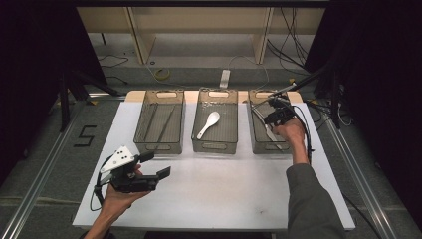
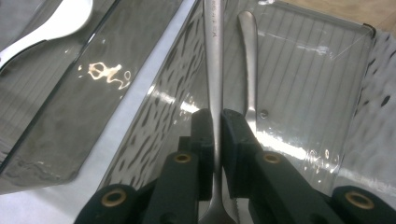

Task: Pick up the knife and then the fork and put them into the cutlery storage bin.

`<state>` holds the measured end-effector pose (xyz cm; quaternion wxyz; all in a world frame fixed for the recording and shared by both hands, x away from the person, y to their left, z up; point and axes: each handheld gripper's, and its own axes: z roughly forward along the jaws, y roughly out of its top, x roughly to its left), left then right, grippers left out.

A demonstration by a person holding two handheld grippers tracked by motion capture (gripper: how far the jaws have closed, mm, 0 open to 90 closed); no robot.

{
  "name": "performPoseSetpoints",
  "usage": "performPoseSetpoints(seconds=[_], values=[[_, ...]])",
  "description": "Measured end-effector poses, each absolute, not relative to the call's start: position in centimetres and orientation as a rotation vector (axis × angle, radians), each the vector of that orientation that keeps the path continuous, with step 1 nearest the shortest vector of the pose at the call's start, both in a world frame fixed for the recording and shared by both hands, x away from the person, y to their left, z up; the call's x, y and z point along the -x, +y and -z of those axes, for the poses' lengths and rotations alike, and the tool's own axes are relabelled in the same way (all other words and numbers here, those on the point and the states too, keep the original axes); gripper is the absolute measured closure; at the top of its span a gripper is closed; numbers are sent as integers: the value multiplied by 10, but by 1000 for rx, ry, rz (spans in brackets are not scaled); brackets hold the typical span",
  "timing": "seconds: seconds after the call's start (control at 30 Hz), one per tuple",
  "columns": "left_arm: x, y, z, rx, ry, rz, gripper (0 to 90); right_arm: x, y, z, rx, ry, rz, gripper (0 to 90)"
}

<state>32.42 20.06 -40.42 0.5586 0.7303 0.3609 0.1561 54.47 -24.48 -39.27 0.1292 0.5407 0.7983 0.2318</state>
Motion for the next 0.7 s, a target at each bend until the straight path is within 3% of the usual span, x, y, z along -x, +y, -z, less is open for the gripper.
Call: performPoseSetpoints(seconds=[0.43, 0.7], values=[[-324, 202, 404, -1715, 855, -369, 159, -548, -244, 399, -1596, 2269, -664, 834], [-324, 201, 404, -1717, 857, -367, 159, -543, -248, 389, -1618, 2243, -770, 692]])
